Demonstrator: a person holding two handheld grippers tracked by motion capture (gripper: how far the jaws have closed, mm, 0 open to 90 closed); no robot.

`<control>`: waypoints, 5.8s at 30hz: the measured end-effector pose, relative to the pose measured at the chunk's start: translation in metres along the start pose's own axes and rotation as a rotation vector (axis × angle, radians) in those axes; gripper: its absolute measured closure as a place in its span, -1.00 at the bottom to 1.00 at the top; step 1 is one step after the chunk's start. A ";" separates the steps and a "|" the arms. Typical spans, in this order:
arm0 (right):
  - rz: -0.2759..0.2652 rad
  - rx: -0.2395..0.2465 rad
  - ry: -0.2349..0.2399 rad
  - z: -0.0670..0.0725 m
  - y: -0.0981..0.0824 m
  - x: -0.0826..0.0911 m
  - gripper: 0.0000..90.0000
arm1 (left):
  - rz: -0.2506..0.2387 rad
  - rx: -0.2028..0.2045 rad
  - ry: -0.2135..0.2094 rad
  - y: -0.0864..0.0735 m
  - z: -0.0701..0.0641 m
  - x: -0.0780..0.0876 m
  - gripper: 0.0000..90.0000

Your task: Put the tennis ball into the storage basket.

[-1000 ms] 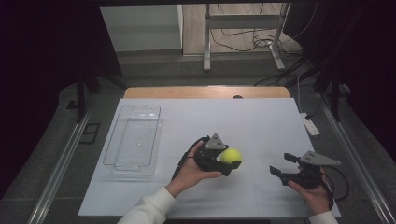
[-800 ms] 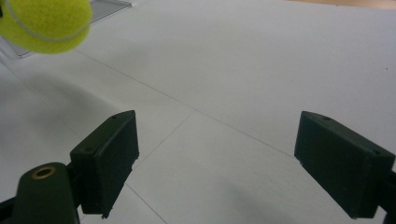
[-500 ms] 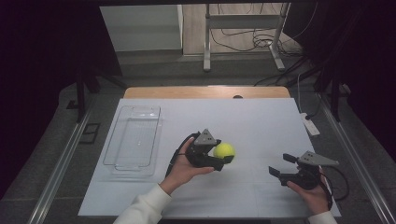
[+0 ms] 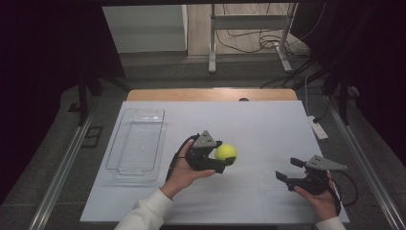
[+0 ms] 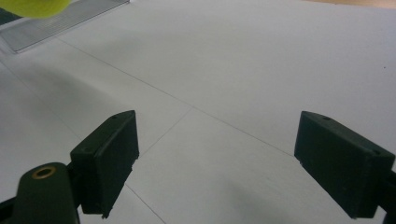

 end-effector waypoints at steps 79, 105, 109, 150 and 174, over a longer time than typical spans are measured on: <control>0.003 -0.006 -0.009 -0.001 -0.001 0.000 -0.69 | -0.230 0.053 0.112 0.040 0.037 0.075 -0.38; 0.002 -0.005 -0.010 -0.001 -0.001 0.001 -0.69 | -0.276 0.060 0.169 0.045 0.054 0.095 -0.38; 0.003 -0.005 -0.010 -0.001 -0.001 0.001 -0.69 | -0.284 0.066 0.174 0.046 0.056 0.098 -0.38; 0.004 -0.004 -0.011 -0.001 -0.001 0.001 -0.69 | -0.341 0.129 0.263 0.045 0.092 0.129 -0.37; 0.001 -0.002 -0.010 -0.001 -0.001 0.000 -0.69 | -0.350 0.163 0.326 0.040 0.117 0.141 -0.37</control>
Point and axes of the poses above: each handheld gripper's, and its own axes: x roughly backward along the jaws, y roughly out of its top, z roughly to its left, the point moved 9 cm from there along -x, roughly forward along the jaws, and after that the axes turned 6 degrees about x, right-handed, at the moved point
